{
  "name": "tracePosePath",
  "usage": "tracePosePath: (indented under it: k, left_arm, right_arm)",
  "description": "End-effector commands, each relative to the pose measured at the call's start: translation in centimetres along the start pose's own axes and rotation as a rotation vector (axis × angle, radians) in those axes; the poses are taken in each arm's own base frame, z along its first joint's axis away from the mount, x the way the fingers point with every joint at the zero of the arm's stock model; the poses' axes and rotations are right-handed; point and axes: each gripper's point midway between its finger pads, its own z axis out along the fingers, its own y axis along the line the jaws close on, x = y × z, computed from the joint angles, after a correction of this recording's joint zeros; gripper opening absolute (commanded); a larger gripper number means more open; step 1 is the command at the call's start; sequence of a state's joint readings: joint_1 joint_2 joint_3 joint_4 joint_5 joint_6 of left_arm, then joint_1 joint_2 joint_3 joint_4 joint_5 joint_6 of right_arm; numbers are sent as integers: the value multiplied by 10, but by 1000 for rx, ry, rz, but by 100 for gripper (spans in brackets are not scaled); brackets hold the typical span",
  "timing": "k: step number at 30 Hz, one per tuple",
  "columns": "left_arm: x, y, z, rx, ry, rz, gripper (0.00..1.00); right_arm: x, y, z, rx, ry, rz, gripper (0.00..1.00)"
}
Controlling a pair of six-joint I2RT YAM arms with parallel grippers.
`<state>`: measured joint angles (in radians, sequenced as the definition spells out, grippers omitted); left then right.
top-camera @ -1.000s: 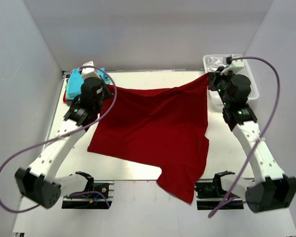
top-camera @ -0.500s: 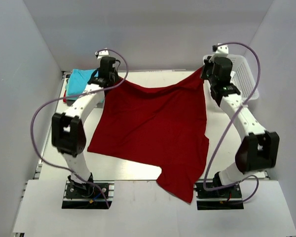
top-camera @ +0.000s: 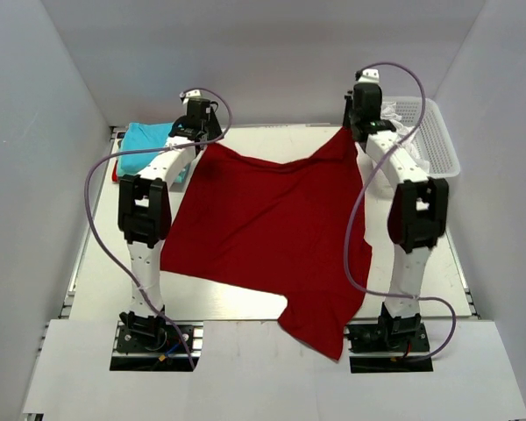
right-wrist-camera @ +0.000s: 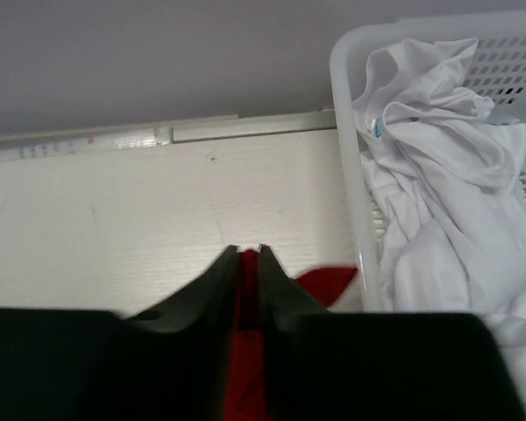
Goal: Fold and stack the t-shirts
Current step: Flatten out the tshirt
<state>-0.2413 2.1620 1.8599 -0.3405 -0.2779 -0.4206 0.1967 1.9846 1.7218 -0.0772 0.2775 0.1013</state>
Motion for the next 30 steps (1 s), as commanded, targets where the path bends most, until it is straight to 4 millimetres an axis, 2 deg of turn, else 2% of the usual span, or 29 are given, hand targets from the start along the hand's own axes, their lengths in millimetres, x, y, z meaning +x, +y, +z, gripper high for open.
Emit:
tracePosePath:
  k: [1,2,3,4,5,6,7,9,10,11,12,13,14,15,16,17,18,19,20,21,22,23,24,25,26,27,28,29,30]
  left_arm:
    - [-43,-19,-8,111,-57,-60,71]
    - [-44,-23,-9,137,-56,-51,99]
    - [-55,-31,-15,173,-80,-57,100]
    - [-60,-38,-23,215,-79,-48,100]
    - [-70,-43,-31,237,-98,-51,100]
    - [-76,-46,-37,252,-106,-52,100]
    - [-87,-53,-52,296,-122,-42,100]
    - [-85,-59,-66,345,-102,-36,100]
    - [-79,-64,-72,365,-86,-29,100]
    - [-78,-68,-88,382,-73,-22,100]
    - [-67,-65,-90,381,-42,-18,100]
    - [-62,-70,-97,404,-29,-12,100]
    - [-53,-69,-103,419,1,-7,100]
    - [-45,-73,-110,458,33,-20,100]
    - [-30,-68,-119,461,69,-26,100]
    - [-21,-65,-124,467,91,-25,100]
    - [6,-56,-122,455,147,-34,100]
    - [7,-52,-133,456,145,-34,100]
    - [31,-42,-131,433,196,-41,100]
    - [43,-37,-134,418,227,-48,100]
    - [51,-31,-135,400,243,-47,100]
    - [57,-27,-140,393,257,-47,100]
    - [79,-21,-141,380,301,-39,100]
    - [92,-17,-141,370,339,-48,100]
    - [100,-15,-144,372,356,-48,100]
    - [116,-10,-145,367,396,-48,100]
    - [122,-7,-145,359,411,-56,100]
    - [130,-3,-141,341,426,-54,100]
    - [138,0,-139,331,445,-53,100]
  right_arm:
    - [-38,-12,22,92,-35,-6,33]
    - [-40,-8,25,86,-22,-21,51]
    - [-55,-2,29,68,-19,-33,61]
    - [-58,2,28,43,-13,-53,70]
    - [-60,8,24,23,-14,-61,88]
    - [-63,8,13,3,-15,-74,90]
    - [-64,20,6,-66,-17,-65,90]
    - [-63,26,-16,-125,-23,-58,90]
    - [-63,27,-33,-154,-27,-57,90]
    - [-62,27,-50,-171,-20,-48,90]
    - [-57,33,-68,-221,-1,-46,90]
    - [-45,38,-75,-262,31,-40,90]
    - [-47,39,-93,-276,48,-7,90]
    - [-40,45,-104,-315,76,15,90]
    - [-15,45,-124,-338,144,34,90]
    - [-4,47,-132,-338,184,95,90]
    - [7,45,-138,-337,214,114,90]
    - [41,38,-157,-317,280,156,90]
    - [53,30,-162,-273,303,189,90]
    - [82,24,-167,-231,363,222,90]
    - [94,3,-189,-138,366,229,90]
    - [102,-15,-194,-46,368,238,90]
    - [120,-31,-210,40,399,274,90]
    - [131,-38,-217,74,426,280,90]
    - [162,-47,-237,111,498,276,90]
    - [171,-56,-240,174,507,328,90]
    - [179,-59,-244,187,527,335,90]
    - [205,-68,-252,221,586,340,90]
    - [210,-64,-253,205,604,357,90]
